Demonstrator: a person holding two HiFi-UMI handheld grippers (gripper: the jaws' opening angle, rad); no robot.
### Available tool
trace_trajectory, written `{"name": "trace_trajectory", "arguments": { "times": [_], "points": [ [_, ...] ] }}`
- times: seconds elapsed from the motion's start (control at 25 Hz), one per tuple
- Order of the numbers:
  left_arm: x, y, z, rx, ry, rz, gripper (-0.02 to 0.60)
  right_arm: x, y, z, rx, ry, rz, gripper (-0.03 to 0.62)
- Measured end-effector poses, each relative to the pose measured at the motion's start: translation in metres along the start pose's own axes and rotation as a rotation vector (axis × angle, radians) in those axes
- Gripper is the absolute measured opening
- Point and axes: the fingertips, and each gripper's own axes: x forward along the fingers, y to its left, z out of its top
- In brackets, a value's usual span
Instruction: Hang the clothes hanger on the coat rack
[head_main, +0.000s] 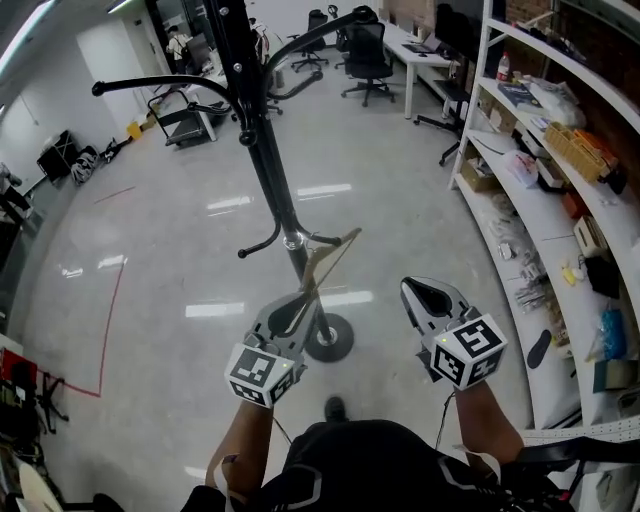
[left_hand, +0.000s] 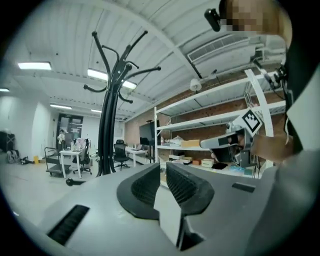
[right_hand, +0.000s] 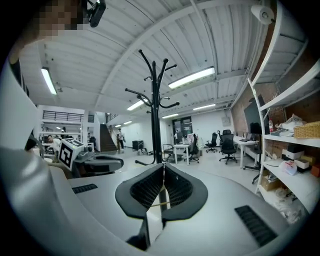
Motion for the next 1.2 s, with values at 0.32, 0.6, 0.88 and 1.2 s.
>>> {"name": "trace_trajectory", "arguments": {
  "times": [0.32,0.6,0.88,1.2],
  "points": [
    [-0.098,-0.064,0.058,-0.129,-0.142,0.076,0.002,-0.072,0.039,-0.001,0.004,-0.044,0.107,0.009],
    [-0.159,-0.128,0.067,-0.107,-0.144,0.095,0.002,-0.125,0.081,-0.001,-0.009,-0.044,0.176,0.009],
    [-0.222,-0.163,0.069,-0.124,-0.16,0.107,0.002,-0.162,0.136,0.003,-0.029,-0.048,0.197,0.009],
    [-0.322,-0.204,0.055,-0.07,-0.13,0.059,0.002,-0.208,0.224,-0.015,-0.013,-0.038,0.162,0.009]
  ]
}}
